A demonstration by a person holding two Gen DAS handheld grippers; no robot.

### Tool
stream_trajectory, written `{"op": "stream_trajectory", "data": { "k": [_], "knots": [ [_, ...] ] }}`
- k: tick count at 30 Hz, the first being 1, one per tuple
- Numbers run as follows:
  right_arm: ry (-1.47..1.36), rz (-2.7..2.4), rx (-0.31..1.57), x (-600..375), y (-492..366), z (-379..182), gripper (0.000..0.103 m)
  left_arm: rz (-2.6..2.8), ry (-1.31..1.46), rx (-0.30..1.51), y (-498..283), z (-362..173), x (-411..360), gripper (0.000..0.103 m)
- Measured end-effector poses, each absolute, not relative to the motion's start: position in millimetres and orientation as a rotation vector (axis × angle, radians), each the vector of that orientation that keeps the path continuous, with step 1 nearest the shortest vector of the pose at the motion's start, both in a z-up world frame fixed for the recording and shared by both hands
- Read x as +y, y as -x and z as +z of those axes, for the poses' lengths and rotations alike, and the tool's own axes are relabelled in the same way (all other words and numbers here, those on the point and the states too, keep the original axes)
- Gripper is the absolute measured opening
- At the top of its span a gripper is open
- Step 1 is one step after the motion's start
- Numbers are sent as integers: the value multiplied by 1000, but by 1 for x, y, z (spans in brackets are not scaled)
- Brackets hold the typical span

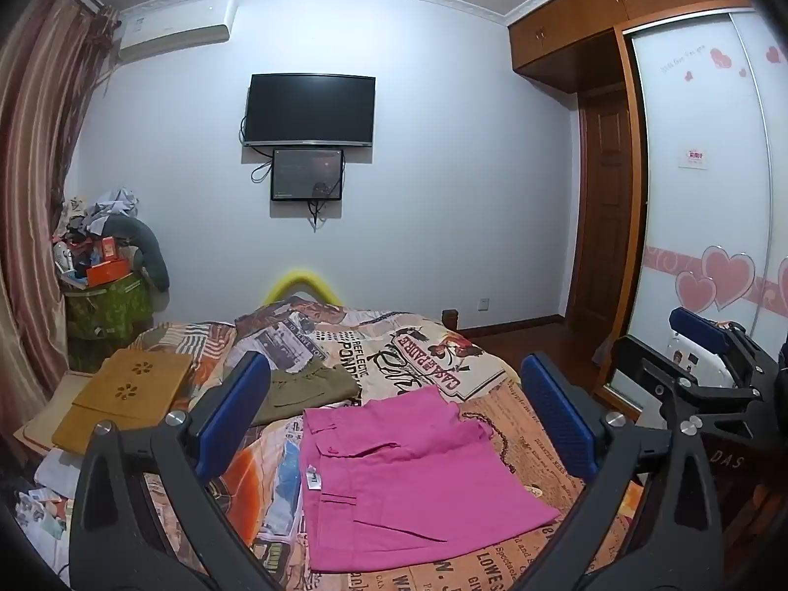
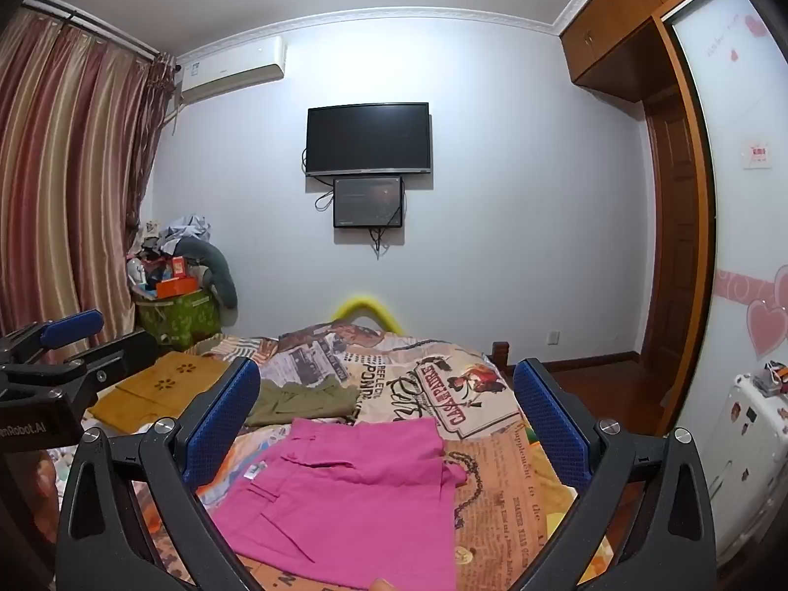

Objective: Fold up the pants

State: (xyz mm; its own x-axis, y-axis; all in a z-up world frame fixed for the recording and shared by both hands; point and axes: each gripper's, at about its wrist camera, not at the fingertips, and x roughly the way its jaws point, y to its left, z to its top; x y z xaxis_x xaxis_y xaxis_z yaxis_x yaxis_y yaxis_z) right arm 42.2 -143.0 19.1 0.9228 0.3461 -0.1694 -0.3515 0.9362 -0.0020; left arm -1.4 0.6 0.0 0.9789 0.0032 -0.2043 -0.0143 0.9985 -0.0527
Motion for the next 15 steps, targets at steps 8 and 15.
{"op": "stream_trajectory", "data": {
  "k": [8,15],
  "knots": [
    [21,366,176,-142,-42,19,102,26,68,187,13,2,13,103],
    [19,374,183,-142,-43,19,102,12,38,215,1,-4,-1,103]
  ]
}}
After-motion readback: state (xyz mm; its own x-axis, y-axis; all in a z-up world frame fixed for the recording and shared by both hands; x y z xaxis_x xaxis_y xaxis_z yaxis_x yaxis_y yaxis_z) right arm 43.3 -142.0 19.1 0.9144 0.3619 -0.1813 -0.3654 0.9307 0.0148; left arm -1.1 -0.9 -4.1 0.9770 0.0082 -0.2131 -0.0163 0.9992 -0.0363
